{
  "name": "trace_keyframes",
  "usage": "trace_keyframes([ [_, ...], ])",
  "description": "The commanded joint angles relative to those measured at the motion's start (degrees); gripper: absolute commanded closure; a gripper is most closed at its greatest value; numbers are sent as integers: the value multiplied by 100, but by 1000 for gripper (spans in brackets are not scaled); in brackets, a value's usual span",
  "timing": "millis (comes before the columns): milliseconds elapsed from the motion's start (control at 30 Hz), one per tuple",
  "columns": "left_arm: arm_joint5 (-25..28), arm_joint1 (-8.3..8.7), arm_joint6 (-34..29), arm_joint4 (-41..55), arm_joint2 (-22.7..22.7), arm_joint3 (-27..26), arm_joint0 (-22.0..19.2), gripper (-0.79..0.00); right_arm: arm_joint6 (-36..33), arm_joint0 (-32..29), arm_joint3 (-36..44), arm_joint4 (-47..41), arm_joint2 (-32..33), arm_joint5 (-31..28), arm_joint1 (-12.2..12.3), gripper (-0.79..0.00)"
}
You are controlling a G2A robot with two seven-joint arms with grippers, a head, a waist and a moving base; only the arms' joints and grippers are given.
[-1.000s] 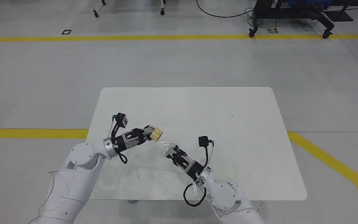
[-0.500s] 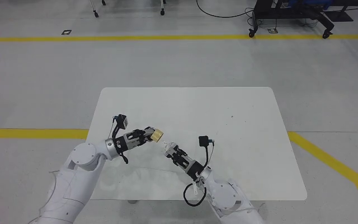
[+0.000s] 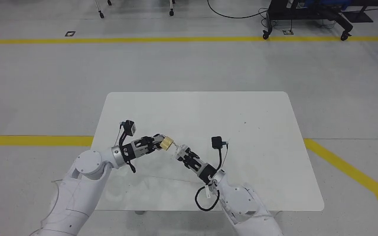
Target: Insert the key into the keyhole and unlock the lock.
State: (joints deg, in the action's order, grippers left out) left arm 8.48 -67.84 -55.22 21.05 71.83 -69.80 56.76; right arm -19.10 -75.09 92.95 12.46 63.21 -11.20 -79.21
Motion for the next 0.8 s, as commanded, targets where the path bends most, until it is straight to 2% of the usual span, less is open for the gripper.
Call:
trace_keyframes([
  [0, 8, 1, 4, 20, -3, 6, 2, 0, -6, 54, -18, -19, -17, 56, -5, 0],
  [767, -182, 3, 263, 233, -41, 78, 8, 0, -137, 86, 76, -129, 41, 150, 17, 0],
])
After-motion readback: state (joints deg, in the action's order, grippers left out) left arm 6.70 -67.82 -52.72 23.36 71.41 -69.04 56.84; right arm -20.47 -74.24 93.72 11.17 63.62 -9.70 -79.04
